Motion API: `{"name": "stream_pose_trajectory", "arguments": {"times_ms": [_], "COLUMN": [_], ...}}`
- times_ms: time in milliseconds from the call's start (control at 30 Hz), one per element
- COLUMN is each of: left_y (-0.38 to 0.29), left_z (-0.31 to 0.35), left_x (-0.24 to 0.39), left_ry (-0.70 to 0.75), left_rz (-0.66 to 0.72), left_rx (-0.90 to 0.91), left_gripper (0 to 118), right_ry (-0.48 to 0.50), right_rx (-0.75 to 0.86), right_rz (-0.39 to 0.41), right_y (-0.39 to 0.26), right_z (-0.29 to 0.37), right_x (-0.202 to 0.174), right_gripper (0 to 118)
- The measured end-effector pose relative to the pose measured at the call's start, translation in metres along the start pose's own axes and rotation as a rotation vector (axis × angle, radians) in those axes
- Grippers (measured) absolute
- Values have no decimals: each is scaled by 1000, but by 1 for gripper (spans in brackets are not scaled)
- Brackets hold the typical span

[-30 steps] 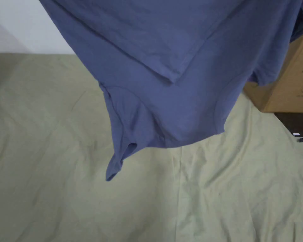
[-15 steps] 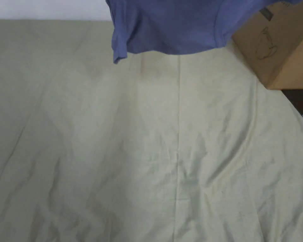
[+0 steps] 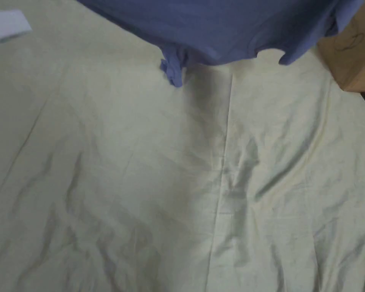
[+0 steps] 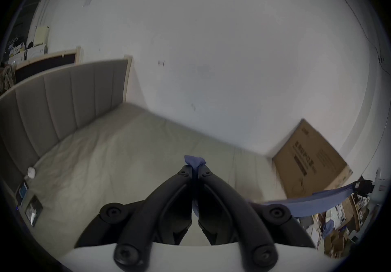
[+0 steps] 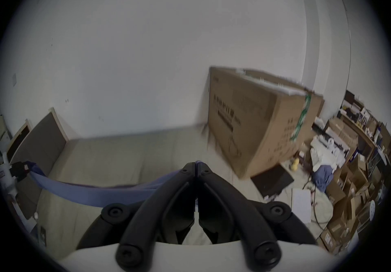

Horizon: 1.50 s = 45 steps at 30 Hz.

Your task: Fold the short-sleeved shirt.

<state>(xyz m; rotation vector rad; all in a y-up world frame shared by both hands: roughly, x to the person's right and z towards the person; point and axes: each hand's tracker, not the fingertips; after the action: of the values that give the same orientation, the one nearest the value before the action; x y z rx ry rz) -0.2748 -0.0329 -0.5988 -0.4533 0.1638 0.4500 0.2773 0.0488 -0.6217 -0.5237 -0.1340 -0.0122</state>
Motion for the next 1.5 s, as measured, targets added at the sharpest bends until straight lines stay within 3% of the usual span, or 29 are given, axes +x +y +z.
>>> {"name": "stream_pose_trajectory", "arguments": {"times_ms": [300, 400, 600, 767, 833, 867, 900, 933, 967, 1000, 1133, 1400, 1500], "left_y": [-170, -227, -316, -349, -357, -358, -356, -349, -341, -329, -279, -225, -229], "left_z": [78, 108, 146, 163, 167, 170, 171, 175, 180, 186, 206, 242, 246], "left_x": [-65, -92, -137, -155, -158, -160, -161, -167, -170, -171, -164, -65, -31], "left_ry": [-16, 8, 128, 216, 242, 262, 269, 284, 296, 322, 288, 142, 113], "left_rz": [-7, 24, 122, 173, 207, 226, 220, 240, 253, 256, 201, -255, -371], "left_rx": [-161, -239, -362, -397, -428, -426, -405, -391, -365, -319, -113, 209, 284], "left_gripper": [2, 2, 2, 3, 12, 29, 60, 81, 99, 105, 105, 115, 115], "right_ry": [32, 37, 57, 45, 37, 34, 33, 29, 21, 13, -33, 30, 79], "right_rx": [-191, -271, -437, -491, -500, -495, -492, -484, -473, -457, -251, 274, 391], "right_rz": [-10, -65, -158, -181, -188, -196, -204, -215, -211, -198, -103, 44, 39], "right_y": [-194, -263, -376, -427, -436, -438, -436, -433, -429, -421, -365, -285, -276], "right_z": [47, 70, 108, 121, 121, 122, 123, 126, 124, 127, 158, 220, 230], "right_x": [64, 80, 98, 97, 97, 97, 98, 99, 104, 105, 101, 44, 20], "right_gripper": [0, 0, 0, 0, 1, 2, 23, 53, 87, 109, 111, 118, 118]}}
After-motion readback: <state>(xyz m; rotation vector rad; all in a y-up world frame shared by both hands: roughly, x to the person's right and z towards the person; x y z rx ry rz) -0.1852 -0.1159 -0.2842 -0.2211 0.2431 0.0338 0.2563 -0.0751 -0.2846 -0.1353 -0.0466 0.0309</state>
